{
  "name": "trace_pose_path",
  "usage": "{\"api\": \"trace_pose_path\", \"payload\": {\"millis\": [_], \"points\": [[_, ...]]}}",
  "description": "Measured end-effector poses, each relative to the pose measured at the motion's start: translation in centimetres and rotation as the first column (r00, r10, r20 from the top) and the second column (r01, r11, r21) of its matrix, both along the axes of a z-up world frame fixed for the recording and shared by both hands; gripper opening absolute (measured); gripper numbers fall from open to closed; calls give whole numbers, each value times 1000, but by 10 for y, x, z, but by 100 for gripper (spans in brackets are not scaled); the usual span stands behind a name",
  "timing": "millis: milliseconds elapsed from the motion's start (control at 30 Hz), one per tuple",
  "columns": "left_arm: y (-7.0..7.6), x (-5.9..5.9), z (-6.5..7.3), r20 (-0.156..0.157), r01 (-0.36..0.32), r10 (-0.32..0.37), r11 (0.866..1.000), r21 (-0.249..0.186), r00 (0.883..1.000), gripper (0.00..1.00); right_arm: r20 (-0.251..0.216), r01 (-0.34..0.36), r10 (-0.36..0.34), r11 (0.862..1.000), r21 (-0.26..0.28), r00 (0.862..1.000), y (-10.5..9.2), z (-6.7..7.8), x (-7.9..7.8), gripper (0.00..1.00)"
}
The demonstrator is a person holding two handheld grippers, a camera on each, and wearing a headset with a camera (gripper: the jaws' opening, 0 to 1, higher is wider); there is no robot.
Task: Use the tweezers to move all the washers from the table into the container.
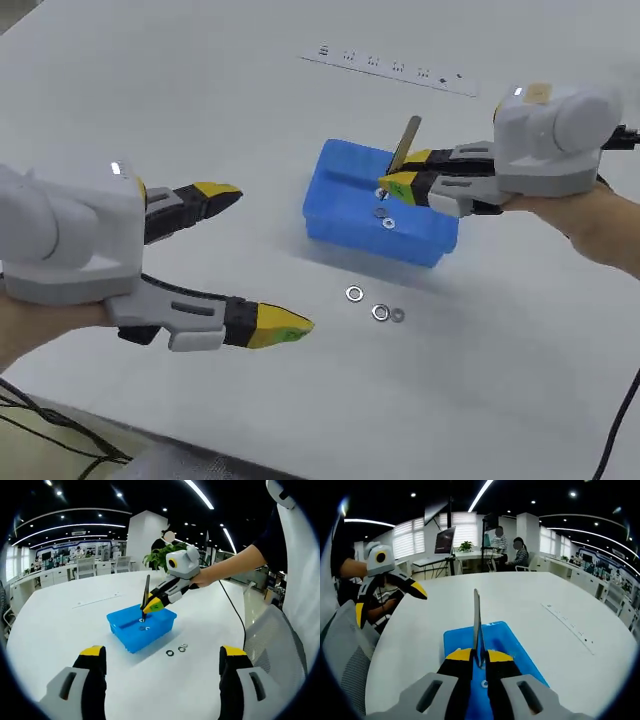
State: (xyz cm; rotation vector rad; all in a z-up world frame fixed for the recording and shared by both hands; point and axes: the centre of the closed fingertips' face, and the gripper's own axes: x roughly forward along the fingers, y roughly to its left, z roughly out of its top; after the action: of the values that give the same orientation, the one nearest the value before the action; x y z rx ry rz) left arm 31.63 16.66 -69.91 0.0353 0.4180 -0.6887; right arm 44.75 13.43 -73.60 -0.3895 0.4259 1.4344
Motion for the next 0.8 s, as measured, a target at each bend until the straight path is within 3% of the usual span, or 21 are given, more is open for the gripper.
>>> {"api": "trace_pose_path", "payload": {"millis": [67, 133, 200, 433, 533, 600, 800], "points": [[1, -1, -5, -9, -3, 3, 1000, 7, 1000, 98, 2, -5, 5, 1000, -16, 1000, 4, -10, -2, 10], [2, -3, -10, -22, -1, 2, 1000, 19, 1000, 96, 47, -13, 17, 998, -67, 999, 3, -20, 0, 10], [3, -3, -12, -27, -8, 8, 1000, 31, 1000, 95, 53, -6, 11, 997, -79, 999, 3, -26, 0, 10], [2, -1, -8, -21, -21, 21, 1000, 21, 1000, 94, 70, 7, -2, 997, -83, 998, 1, -27, 2, 11], [1, -1, -8, -25, -16, 17, 1000, 22, 1000, 93, 47, 9, -5, 998, -68, 999, 2, -26, -1, 11], [0, -1, -6, -24, -16, 17, 1000, 18, 1000, 94, 62, 7, -2, 997, -75, 998, 2, -26, -2, 11], [2, -3, -5, -23, -17, 18, 1000, 21, 1000, 93, 47, 17, -14, 998, -67, 999, 2, -21, -3, 11]]}}
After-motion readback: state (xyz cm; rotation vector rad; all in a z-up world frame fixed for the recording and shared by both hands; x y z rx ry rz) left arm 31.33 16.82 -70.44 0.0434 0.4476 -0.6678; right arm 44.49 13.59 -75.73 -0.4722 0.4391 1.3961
